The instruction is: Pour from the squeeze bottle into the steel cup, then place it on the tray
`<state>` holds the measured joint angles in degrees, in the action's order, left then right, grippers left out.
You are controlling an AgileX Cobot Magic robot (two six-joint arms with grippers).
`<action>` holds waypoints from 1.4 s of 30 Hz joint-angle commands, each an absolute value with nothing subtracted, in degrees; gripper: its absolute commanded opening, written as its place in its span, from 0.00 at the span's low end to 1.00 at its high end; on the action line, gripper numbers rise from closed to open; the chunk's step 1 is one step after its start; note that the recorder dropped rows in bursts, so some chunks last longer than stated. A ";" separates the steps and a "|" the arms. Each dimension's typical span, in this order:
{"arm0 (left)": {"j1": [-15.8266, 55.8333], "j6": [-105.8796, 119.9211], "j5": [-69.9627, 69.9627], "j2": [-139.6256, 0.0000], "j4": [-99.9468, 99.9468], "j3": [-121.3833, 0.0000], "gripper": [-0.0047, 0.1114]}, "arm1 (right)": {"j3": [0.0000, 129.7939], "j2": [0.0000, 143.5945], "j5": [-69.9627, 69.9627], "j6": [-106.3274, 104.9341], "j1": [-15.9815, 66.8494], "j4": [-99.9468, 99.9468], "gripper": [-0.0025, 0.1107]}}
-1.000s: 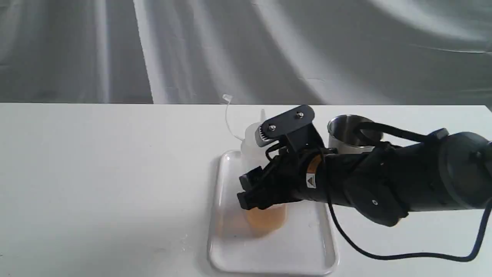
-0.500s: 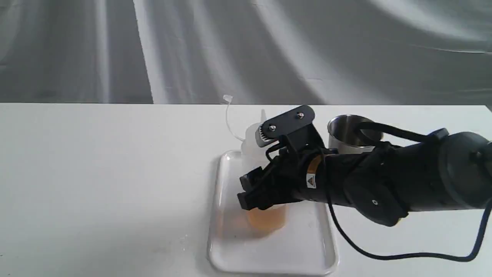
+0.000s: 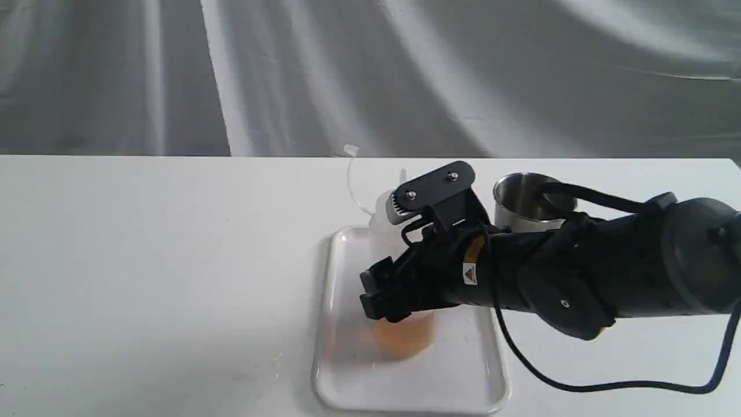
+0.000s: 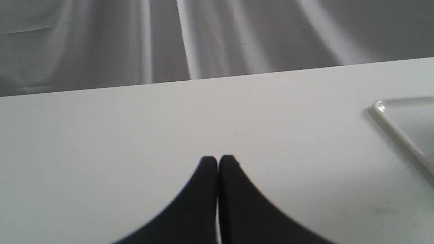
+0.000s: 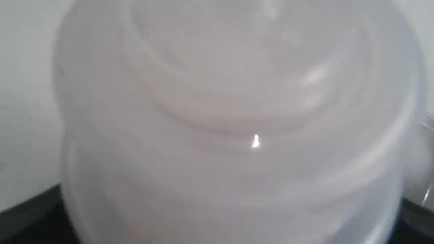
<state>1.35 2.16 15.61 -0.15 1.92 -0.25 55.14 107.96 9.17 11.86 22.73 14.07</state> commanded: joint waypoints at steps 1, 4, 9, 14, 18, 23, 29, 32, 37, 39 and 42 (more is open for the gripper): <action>1.26 2.07 15.22 0.00 1.88 0.00 0.04 | 55.27 107.56 8.86 11.58 22.86 13.90 0.75; 1.26 2.07 15.22 0.00 1.88 0.00 0.04 | 55.27 107.45 8.86 11.58 22.86 13.90 0.76; 1.26 1.85 15.22 0.00 1.88 0.00 0.04 | 55.41 104.58 8.86 11.58 22.86 13.90 0.76; 1.26 1.85 15.22 0.00 1.88 0.00 0.04 | 55.41 98.39 8.78 11.58 22.86 15.04 0.76; 1.26 2.06 15.22 0.00 1.88 0.00 0.04 | 55.41 92.52 8.73 11.58 22.86 16.44 0.76; 1.26 2.06 15.22 0.00 1.88 0.00 0.04 | 55.41 85.28 6.34 11.58 22.86 16.44 0.76; 1.26 1.82 15.22 0.00 1.88 0.00 0.04 | 55.41 76.00 -0.71 11.58 22.86 16.53 0.76; 1.26 1.78 15.22 0.00 1.88 0.00 0.04 | 54.75 70.68 -2.04 11.58 22.86 16.53 0.76; 1.26 1.78 15.22 0.00 1.88 0.00 0.04 | 51.77 61.58 -2.04 13.00 22.86 16.06 0.75; 1.26 1.78 15.22 0.00 1.88 0.00 0.04 | 49.99 58.14 -2.04 14.09 22.86 14.99 0.72; 1.26 1.98 15.22 0.00 1.88 0.00 0.04 | 47.84 54.03 -2.84 14.09 22.86 14.83 0.60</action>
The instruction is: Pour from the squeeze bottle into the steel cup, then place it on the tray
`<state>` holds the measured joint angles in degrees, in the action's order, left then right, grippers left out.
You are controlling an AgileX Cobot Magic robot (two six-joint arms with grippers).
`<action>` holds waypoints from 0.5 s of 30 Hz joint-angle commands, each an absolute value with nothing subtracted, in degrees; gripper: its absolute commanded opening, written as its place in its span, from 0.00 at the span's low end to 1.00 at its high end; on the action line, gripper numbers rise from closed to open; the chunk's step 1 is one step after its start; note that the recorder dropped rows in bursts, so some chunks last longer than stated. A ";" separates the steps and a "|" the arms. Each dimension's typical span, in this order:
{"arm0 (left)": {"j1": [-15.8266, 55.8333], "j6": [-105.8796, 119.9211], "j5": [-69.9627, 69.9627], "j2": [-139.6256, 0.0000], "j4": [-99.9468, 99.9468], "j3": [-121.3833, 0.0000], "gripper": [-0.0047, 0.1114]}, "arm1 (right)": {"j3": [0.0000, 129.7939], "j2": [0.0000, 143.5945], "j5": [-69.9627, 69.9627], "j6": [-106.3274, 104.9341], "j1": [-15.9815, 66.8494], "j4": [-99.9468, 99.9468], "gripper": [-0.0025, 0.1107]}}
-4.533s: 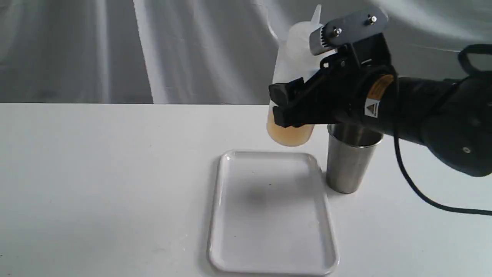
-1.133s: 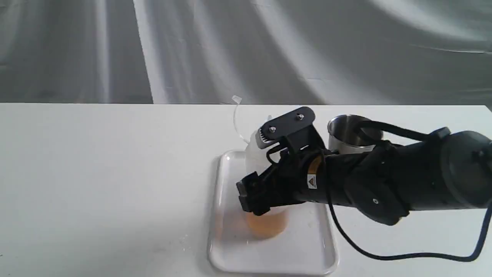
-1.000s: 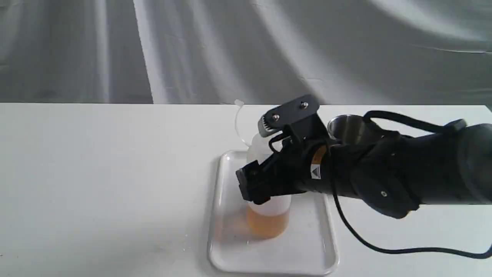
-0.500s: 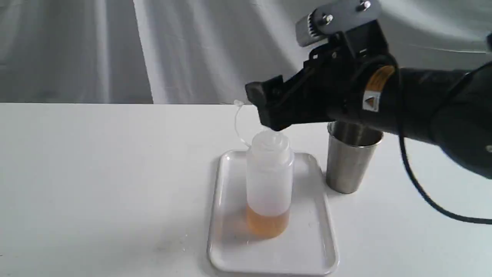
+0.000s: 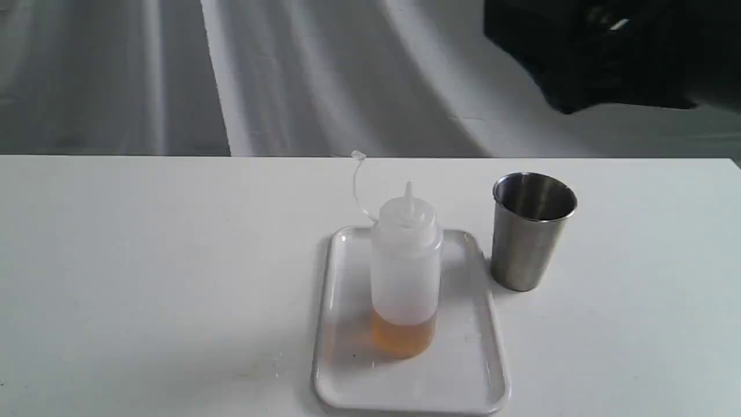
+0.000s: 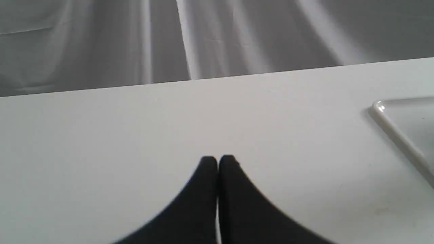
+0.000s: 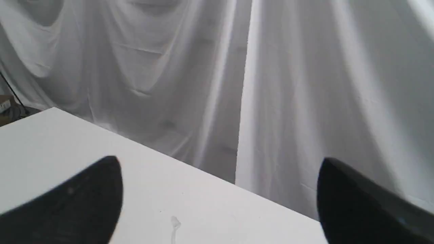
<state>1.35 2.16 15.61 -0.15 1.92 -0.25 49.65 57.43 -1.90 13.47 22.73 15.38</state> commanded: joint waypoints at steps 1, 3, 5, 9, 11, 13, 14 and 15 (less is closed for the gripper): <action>1.26 1.98 15.22 0.00 1.88 0.00 0.04 | 47.28 52.73 -3.68 14.09 22.86 14.83 0.52; 1.26 1.98 15.22 0.00 1.88 0.00 0.04 | 46.79 50.41 -6.80 14.09 22.86 13.44 0.35; 1.26 1.98 15.22 0.00 1.88 0.00 0.04 | 46.79 48.66 -11.01 14.09 22.86 11.16 0.20; 1.26 1.98 15.22 0.00 1.88 0.00 0.04 | 46.79 45.70 -17.20 14.39 22.86 9.49 0.02; 1.26 1.84 15.22 0.00 1.88 0.00 0.04 | 46.79 45.44 -17.51 15.12 22.86 9.49 0.02; 1.26 1.84 15.22 0.00 1.88 0.00 0.04 | 46.79 45.06 -16.68 15.23 22.86 9.49 0.02; 1.26 1.84 15.22 0.00 1.88 0.00 0.04 | 46.79 45.06 -16.55 15.23 22.86 9.85 0.02; 1.26 1.84 15.22 0.00 1.88 0.00 0.04 | 46.79 45.06 -16.55 15.23 22.86 9.85 0.02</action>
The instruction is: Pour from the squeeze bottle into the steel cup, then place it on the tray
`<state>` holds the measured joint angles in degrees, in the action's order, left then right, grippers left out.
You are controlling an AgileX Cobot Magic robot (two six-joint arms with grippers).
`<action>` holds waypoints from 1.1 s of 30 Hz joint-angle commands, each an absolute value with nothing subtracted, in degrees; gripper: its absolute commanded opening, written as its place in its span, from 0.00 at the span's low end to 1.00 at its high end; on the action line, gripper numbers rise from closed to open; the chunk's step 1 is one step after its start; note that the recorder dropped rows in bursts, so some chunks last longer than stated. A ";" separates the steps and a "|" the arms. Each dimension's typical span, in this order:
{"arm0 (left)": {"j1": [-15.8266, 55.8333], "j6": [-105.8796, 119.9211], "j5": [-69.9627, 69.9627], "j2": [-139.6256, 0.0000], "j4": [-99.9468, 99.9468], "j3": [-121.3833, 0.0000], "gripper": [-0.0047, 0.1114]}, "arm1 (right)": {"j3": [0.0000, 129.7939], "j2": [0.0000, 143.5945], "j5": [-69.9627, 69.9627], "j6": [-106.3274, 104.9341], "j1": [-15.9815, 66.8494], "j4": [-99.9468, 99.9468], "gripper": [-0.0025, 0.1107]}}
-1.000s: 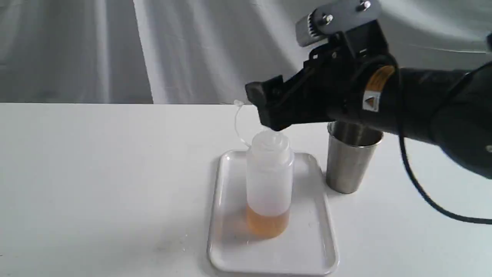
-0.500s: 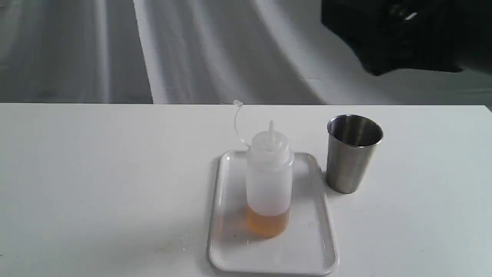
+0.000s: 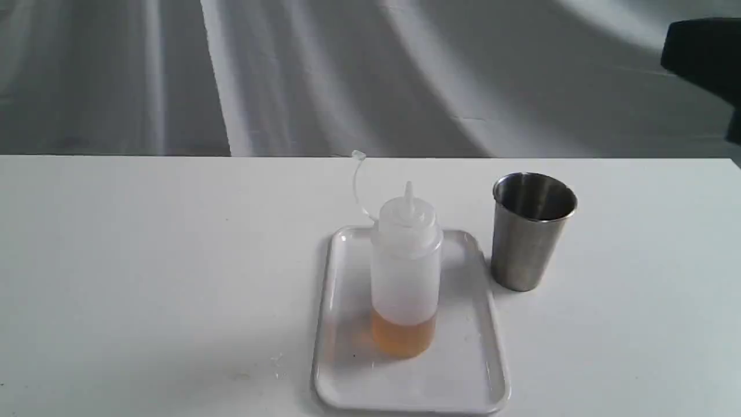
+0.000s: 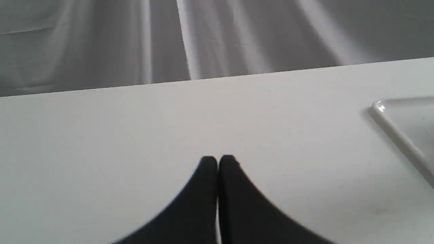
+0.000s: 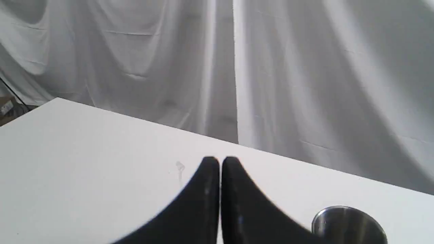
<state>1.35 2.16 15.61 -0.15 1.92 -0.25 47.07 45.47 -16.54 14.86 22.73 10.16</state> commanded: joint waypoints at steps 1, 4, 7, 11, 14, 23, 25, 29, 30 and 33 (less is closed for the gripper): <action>1.26 1.84 15.22 0.00 1.88 0.00 0.04 | 46.79 45.06 -16.55 15.23 22.86 10.07 0.02; 1.26 1.84 15.22 0.00 1.88 0.00 0.04 | 46.79 45.06 -16.55 15.23 22.76 11.79 0.02; 1.26 1.84 15.22 0.00 1.88 0.00 0.04 | 46.79 45.06 -16.55 15.23 22.76 13.01 0.02; 1.26 1.95 15.22 0.00 1.88 0.00 0.04 | 46.68 45.06 -16.55 15.23 22.76 12.99 0.02; 1.26 1.95 15.22 0.00 1.88 0.00 0.04 | 45.77 44.10 -16.43 15.23 20.93 12.86 0.02; 1.26 1.95 15.22 0.00 1.88 0.00 0.04 | 36.33 36.56 -13.06 15.23 6.69 12.43 0.02; 1.26 1.95 15.22 0.00 1.88 0.00 0.04 | 32.77 33.97 -9.70 15.23 2.66 12.43 0.02; 1.26 1.95 15.22 0.00 1.88 0.00 0.04 | 25.54 29.62 -2.19 15.23 -3.36 12.43 0.02; 1.26 1.95 15.22 0.00 1.88 0.00 0.04 | 23.49 28.24 -0.47 15.23 -4.84 12.43 0.02; 1.26 2.09 15.22 0.00 1.88 0.00 0.04 | 17.67 24.02 1.70 15.23 -8.59 12.43 0.02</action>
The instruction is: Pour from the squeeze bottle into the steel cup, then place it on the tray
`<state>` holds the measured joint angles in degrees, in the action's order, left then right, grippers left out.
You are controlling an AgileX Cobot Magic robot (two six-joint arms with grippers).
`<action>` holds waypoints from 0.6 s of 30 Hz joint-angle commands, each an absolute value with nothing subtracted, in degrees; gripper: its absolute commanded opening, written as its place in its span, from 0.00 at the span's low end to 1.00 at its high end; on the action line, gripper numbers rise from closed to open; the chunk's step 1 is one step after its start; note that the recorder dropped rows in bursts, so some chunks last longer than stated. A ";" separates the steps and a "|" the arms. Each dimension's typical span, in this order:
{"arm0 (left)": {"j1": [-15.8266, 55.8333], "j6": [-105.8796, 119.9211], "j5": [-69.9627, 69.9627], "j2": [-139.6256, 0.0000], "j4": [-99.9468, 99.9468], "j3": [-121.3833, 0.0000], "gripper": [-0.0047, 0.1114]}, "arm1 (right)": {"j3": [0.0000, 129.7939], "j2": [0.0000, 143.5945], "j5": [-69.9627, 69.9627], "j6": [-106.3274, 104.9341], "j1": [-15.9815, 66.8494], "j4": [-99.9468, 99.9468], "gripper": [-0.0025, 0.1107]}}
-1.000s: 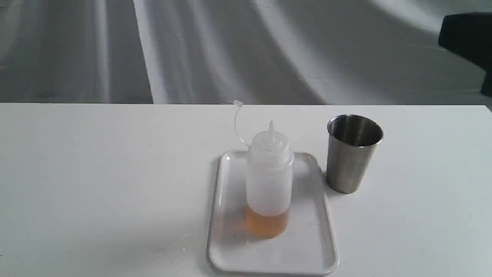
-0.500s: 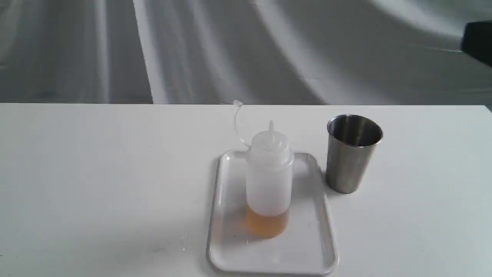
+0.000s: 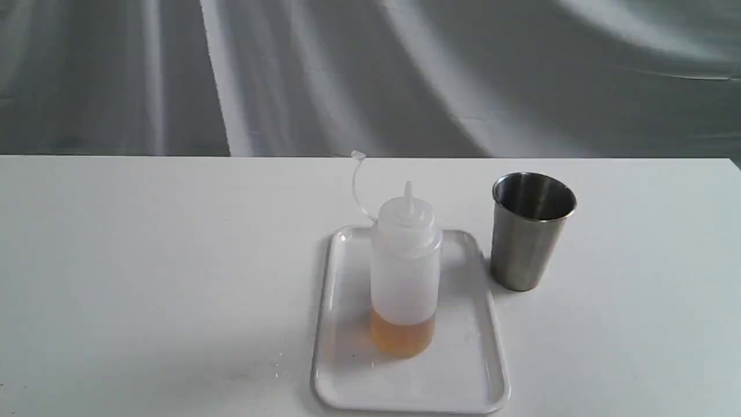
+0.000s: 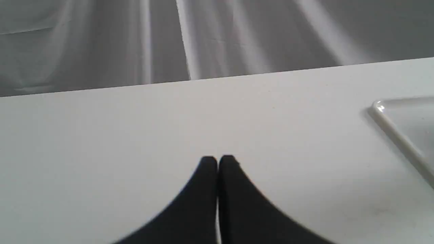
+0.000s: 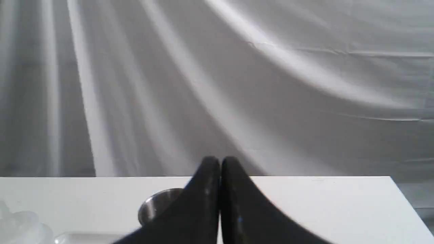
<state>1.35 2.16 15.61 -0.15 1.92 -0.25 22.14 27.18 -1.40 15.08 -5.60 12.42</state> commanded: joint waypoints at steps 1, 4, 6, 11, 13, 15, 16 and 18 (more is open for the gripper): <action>1.26 2.09 15.22 0.00 1.88 0.00 0.04 | 15.89 22.69 1.70 15.23 -9.70 12.43 0.02; 1.26 2.09 15.22 0.00 1.88 0.00 0.04 | 10.97 18.99 1.70 15.23 -12.20 12.43 0.02; 1.26 2.09 15.22 0.00 1.88 0.00 0.04 | 8.53 16.72 1.70 15.23 -13.07 12.43 0.02; 1.26 1.97 15.22 0.00 1.88 0.00 0.04 | 3.63 10.35 1.97 15.23 -13.45 12.43 0.02; 1.26 1.90 15.22 0.00 1.88 0.00 0.04 | 1.79 7.56 1.97 15.23 -13.45 12.43 0.02; 1.26 1.90 15.22 0.00 1.88 0.00 0.04 | 0.11 5.19 1.97 15.23 -13.45 12.43 0.02; 1.26 1.90 15.22 0.00 1.88 0.00 0.04 | 0.00 4.35 1.97 15.23 -13.45 12.43 0.02; 1.26 1.90 15.22 0.00 1.88 0.00 0.04 | 0.00 2.50 1.17 15.23 -13.45 11.97 0.02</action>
